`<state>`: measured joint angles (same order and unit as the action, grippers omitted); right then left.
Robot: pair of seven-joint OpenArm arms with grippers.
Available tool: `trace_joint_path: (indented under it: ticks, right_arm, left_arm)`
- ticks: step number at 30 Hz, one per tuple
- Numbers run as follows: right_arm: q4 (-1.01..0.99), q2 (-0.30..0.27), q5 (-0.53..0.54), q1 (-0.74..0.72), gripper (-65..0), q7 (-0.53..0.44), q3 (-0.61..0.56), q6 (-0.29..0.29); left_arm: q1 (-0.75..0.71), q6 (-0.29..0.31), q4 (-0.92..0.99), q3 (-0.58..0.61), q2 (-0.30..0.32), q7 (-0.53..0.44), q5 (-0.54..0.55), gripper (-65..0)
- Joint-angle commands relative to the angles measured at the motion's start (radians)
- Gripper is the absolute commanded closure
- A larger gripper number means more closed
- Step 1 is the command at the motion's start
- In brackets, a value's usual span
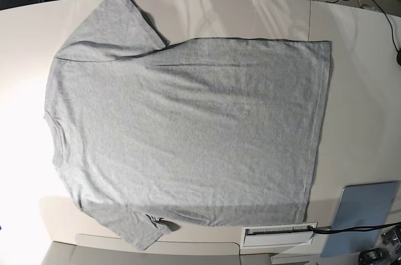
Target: Fold the T-shirt properly
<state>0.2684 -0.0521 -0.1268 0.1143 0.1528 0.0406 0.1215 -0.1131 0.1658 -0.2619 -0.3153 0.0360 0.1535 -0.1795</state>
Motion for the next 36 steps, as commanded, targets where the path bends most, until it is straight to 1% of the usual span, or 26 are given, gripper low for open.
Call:
trace_joint_path:
  ticks: [1, 28, 36]
  right_arm:
    - [0.005, -0.006, -0.001, 0.005, -22.3, 0.003, -0.002, 0.003]
    - [0.005, -0.006, -0.001, 0.013, -22.3, 0.0, -0.002, 0.003]
    - [0.005, -0.008, -0.001, 0.077, -22.3, -0.065, -0.002, 0.002]
  left_arm:
    - [-0.003, 0.006, -0.004, -0.001, -0.002, 0.006, -0.003, -24.5]
    - [-0.009, 0.01, -0.004, -0.002, -0.002, 0.003, -0.003, -24.5]
    - [-0.027, 0.01, -0.014, -0.001, -0.002, -0.017, 0.0, -24.5]
